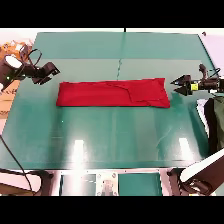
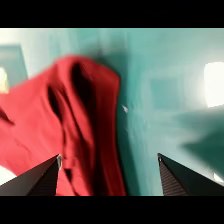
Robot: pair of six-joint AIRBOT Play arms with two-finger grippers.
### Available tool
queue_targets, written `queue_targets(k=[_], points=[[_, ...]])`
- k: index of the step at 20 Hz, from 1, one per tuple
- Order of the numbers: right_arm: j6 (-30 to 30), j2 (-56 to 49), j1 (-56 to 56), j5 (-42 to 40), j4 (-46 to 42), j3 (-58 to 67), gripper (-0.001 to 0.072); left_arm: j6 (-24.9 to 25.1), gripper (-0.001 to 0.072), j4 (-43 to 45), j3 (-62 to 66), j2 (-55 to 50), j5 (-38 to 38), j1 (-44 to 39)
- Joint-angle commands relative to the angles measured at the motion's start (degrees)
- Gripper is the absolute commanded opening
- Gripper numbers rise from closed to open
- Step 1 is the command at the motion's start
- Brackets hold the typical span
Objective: Fold the shirts.
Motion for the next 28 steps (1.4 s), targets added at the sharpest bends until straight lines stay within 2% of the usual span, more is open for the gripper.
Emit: queue_targets(k=[1, 8, 9, 10, 11, 12, 14, 15, 16, 18, 20, 25, 28], points=[[-3.3, -3.6, 1.5, 3.9, 1.1, 0.5, 0.0707, 0.0, 0.0716, -2.0, 0.3, 0.0, -0.8, 0.2], [-3.2, -6.7, 8.2, 3.5, 1.4, 5.2, 0.0700, 0.2, 0.0715, -3.8, 0.3, 0.0, -5.7, 0.2], [-3.1, -6.7, 9.2, 2.9, 0.7, 6.1, 0.0656, 0.2, 0.0715, -4.2, 0.3, 0.0, -7.3, 0.2], [-2.1, -6.7, 10.2, 2.3, -0.8, 7.2, 0.0484, 0.6, 0.0714, -4.5, 0.3, 0.0, -8.9, 0.2], [-1.0, -6.7, 10.9, 2.1, -2.8, 8.2, 0.0319, 0.7, 0.0639, -4.8, 0.3, 0.0, -10.3, 0.2], [0.4, -6.7, 11.5, 1.9, -4.7, 8.9, 0.0253, 0.9, 0.0462, -4.9, 0.3, 0.0, -11.6, 0.2], [1.6, -6.7, 12.4, 2.1, -6.4, 9.2, 0.0032, 3.7, 0.0219, -6.2, 0.3, 0.0, -13.6, 0.2], [1.6, -6.7, 12.5, 2.2, -6.6, 9.2, 0.0021, 5.7, 0.0085, -8.0, 0.3, 0.0, -14.1, 0.2], [1.8, -6.6, 12.7, 2.2, -6.6, 9.2, 0.0020, 7.9, 0.0026, -10.7, 0.3, 0.0, -14.4, -0.1], [2.2, -5.7, 12.9, 2.2, -6.8, 9.5, 0.0019, 10.2, 0.0025, -14.5, 0.3, 0.0, -13.4, -2.1], [3.2, -3.4, 13.0, 3.2, -7.5, 10.4, 0.0019, 11.5, 0.0025, -14.6, 0.2, -0.4, -10.6, -7.2], [9.0, 9.2, 15.0, 11.0, -7.6, 12.8, 0.0019, 12.6, 0.0025, -15.0, 0.3, -6.7, 2.8, -25.2], [14.6, 17.3, 17.7, 12.9, -7.5, 12.9, 0.0020, 12.6, 0.0025, -20.0, 1.8, -13.2, 10.0, -33.4]])
